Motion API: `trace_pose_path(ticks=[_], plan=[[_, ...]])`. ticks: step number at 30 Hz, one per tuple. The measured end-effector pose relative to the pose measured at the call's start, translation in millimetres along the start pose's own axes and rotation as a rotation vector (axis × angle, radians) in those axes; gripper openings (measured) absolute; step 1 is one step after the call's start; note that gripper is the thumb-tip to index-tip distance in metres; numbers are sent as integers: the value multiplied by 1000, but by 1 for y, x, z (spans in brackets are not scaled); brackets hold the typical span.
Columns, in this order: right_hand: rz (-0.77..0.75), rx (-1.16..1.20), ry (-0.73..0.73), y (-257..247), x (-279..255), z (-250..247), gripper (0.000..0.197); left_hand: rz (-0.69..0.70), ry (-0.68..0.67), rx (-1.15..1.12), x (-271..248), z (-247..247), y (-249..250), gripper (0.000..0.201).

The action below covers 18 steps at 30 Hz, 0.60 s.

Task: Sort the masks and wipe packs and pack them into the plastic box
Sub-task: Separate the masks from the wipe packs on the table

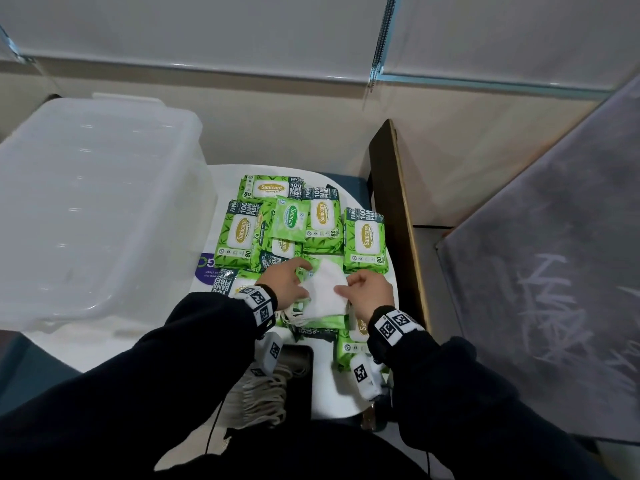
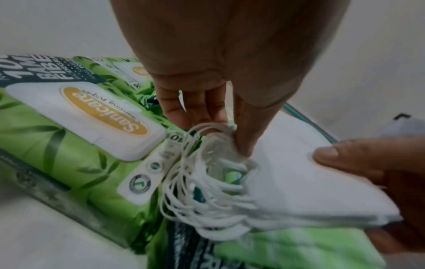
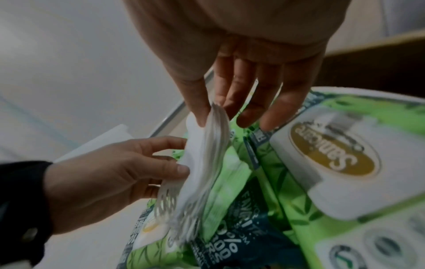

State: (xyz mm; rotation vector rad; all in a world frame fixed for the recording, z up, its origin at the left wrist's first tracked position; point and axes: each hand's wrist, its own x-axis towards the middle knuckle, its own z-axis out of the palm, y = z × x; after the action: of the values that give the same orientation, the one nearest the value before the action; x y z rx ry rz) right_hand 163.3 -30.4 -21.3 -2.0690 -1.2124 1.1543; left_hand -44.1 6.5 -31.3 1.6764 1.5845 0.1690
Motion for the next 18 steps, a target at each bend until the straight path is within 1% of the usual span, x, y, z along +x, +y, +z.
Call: trace_pose_path(ticks=[3, 6, 8, 9, 11, 12, 15, 18], plan=[[-83, 69, 51, -1, -6, -7, 21, 26, 77, -77, -2, -10, 1, 37], [-153, 203, 53, -4, -10, -6, 20, 113, 188, 14, -9, -18, 9, 28], [-196, 205, 56, -5, -11, -5, 24, 211, 264, 99, -12, -19, 13, 23], [-210, 183, 50, -4, -10, -3, 28, 249, 278, 126, -13, -18, 13, 22], [-221, 142, 26, -1, -8, 3, 33, 287, 248, 171, -11, -11, 12, 24], [-221, 117, 10, 1, -6, 6, 34, 287, 215, 200, -11, -6, 12, 29], [-227, 5, -24, 6, 0, 12, 26, 293, 181, 321, -8, 7, 9, 47], [-220, -45, -44, 7, 3, 12, 22, 291, 190, 473, -7, 12, 6, 54]])
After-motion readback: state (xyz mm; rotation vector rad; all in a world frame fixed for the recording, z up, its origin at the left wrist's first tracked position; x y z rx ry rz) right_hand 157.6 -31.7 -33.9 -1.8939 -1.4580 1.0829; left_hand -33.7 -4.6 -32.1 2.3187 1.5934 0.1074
